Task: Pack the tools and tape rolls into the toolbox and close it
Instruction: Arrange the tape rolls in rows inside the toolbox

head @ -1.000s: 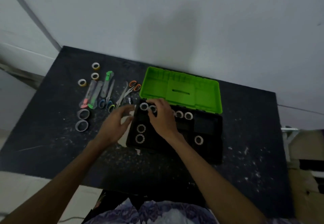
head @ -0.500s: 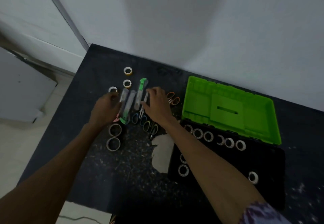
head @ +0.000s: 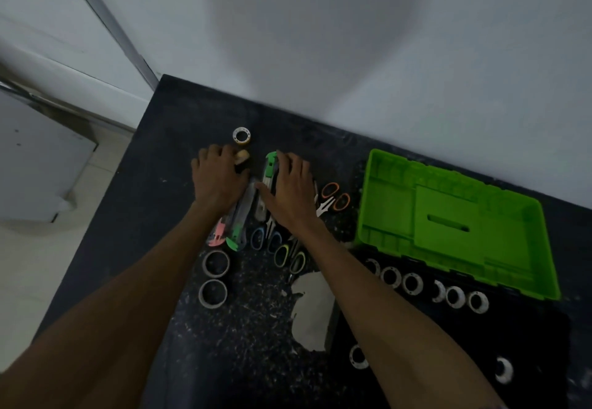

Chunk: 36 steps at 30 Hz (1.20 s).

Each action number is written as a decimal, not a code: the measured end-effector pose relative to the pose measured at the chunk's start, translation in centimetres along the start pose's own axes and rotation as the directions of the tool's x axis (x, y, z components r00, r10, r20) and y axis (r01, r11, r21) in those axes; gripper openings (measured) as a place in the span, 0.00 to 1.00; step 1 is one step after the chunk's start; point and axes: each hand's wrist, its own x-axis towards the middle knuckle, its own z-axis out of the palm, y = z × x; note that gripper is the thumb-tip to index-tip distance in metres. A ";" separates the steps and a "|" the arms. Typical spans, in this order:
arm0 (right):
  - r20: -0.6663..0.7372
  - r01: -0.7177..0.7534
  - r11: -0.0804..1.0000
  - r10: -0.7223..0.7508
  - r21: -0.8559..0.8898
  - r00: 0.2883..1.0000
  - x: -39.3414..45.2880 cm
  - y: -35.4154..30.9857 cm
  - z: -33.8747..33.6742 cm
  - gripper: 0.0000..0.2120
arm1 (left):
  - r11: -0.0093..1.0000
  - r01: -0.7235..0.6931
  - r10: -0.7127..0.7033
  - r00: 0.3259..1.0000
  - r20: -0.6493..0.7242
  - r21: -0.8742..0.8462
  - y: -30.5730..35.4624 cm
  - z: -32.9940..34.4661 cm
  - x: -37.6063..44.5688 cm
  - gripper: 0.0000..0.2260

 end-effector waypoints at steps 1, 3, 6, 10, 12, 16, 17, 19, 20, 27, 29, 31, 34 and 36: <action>0.004 -0.003 1.000 0.003 0.003 1.000 0.0 -0.1 0.0 0.36 | 1.000 -0.004 0.005 1.000 -0.019 0.020 0.0 0.2 0.1 0.16; 0.012 -0.005 1.000 0.005 0.000 1.000 0.2 0.0 -0.1 0.36 | 0.999 -0.026 0.028 0.998 -0.052 0.027 0.3 0.4 0.2 0.12; 0.031 -0.008 1.000 0.008 0.000 0.999 0.4 -0.1 -0.4 0.35 | 0.997 -0.076 0.076 0.995 -0.070 0.011 0.4 0.3 -0.1 0.10; 0.029 0.011 0.999 -0.012 0.044 1.000 -0.5 -0.4 -1.4 0.31 | 0.970 -0.005 -0.022 0.994 -0.111 -0.242 1.3 -0.8 -3.0 0.13; 0.028 0.027 0.994 -0.030 0.106 0.999 -1.4 -0.2 -2.2 0.30 | 0.889 0.100 -0.149 0.986 -0.078 -0.446 2.2 -1.5 -4.9 0.15; 0.015 0.085 0.940 -0.095 0.330 0.995 -4.6 1.0 -4.6 0.27 | 0.718 0.087 -0.122 0.992 -0.003 -0.691 4.2 -1.7 -9.0 0.13; -0.012 0.109 0.921 -0.113 0.374 0.994 -5.6 1.3 -5.4 0.25 | 0.687 0.063 -0.086 0.996 0.005 -0.724 4.9 -1.7 -10.1 0.12; -0.065 0.164 0.897 -0.151 0.410 0.986 -8.2 2.3 -7.2 0.20 | 0.640 0.028 -0.023 1.000 0.018 -0.768 6.5 -1.7 -12.6 0.10; -0.085 0.181 0.891 -0.161 0.417 0.983 -9.5 2.9 -7.9 0.19 | 0.632 0.011 0.004 1.000 0.017 -0.775 7.1 -1.5 -13.7 0.09; -0.122 0.103 0.920 -0.060 0.379 0.991 -18.6 7.2 -12.7 0.19 | 0.809 -0.165 0.157 0.986 -0.064 -0.564 12.5 -1.3 -21.9 0.19; -0.139 0.073 0.951 -0.032 0.301 0.990 -21.5 8.6 -14.3 0.19 | 0.821 -0.203 0.185 0.979 -0.089 -0.534 14.6 -0.7 -24.1 0.18; -0.158 0.035 0.968 0.005 0.249 0.987 -24.2 10.4 -15.5 0.18 | 0.825 -0.258 0.247 0.965 -0.090 -0.503 16.7 0.1 -26.1 0.17; -0.177 -0.028 0.972 0.071 0.235 0.982 -28.2 13.6 -16.9 0.19 | 0.832 -0.311 0.320 0.945 -0.061 -0.460 19.8 1.2 -28.7 0.16; -0.174 -0.044 0.962 0.093 0.268 0.980 -30.8 16.1 -18.0 0.21 | 0.822 -0.345 0.365 0.930 -0.045 -0.453 21.9 2.1 -30.5 0.15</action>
